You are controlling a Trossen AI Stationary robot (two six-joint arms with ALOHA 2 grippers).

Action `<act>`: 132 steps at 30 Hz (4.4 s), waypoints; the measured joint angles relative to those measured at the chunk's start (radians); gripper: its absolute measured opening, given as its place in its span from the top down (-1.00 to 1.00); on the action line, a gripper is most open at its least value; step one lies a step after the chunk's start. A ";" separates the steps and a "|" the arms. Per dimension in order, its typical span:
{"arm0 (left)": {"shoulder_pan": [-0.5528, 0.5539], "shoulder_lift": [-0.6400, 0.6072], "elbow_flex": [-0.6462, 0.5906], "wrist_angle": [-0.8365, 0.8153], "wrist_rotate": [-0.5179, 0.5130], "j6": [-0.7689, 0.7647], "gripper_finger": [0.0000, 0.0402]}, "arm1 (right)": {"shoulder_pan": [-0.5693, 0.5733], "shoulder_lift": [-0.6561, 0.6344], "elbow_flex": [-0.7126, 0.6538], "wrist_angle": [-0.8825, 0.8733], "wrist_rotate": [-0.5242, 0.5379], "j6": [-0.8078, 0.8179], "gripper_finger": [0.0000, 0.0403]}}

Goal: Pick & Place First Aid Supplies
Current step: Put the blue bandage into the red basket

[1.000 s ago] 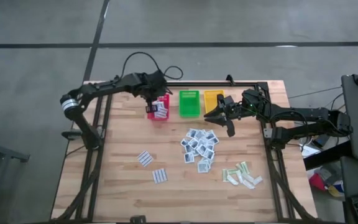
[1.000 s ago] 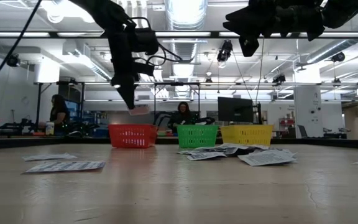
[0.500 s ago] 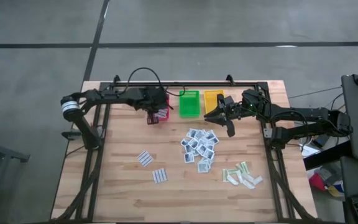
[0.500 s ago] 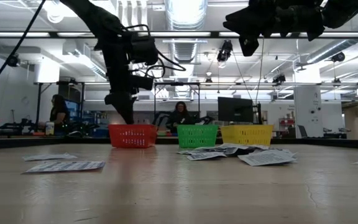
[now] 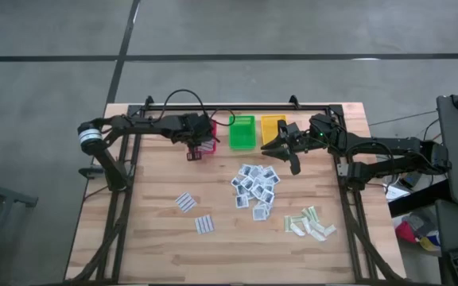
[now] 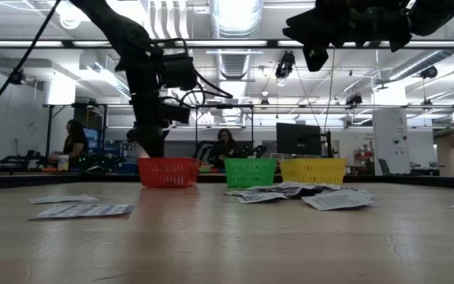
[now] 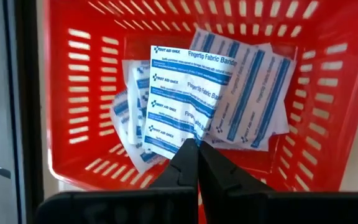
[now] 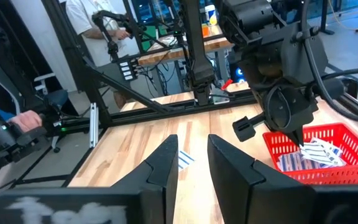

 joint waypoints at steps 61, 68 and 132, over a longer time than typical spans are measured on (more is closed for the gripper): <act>-0.531 -0.311 -0.038 -0.466 0.502 -1.018 0.18 | 0.000 0.000 0.000 -0.005 -0.001 -0.003 0.58; -0.698 -0.278 -0.119 -0.266 0.421 -1.054 0.19 | 0.000 0.000 0.000 -0.005 -0.001 -0.003 0.64; -0.749 -0.235 -0.405 0.029 0.158 -1.031 0.47 | 0.000 0.000 0.000 -0.005 -0.001 -0.004 0.66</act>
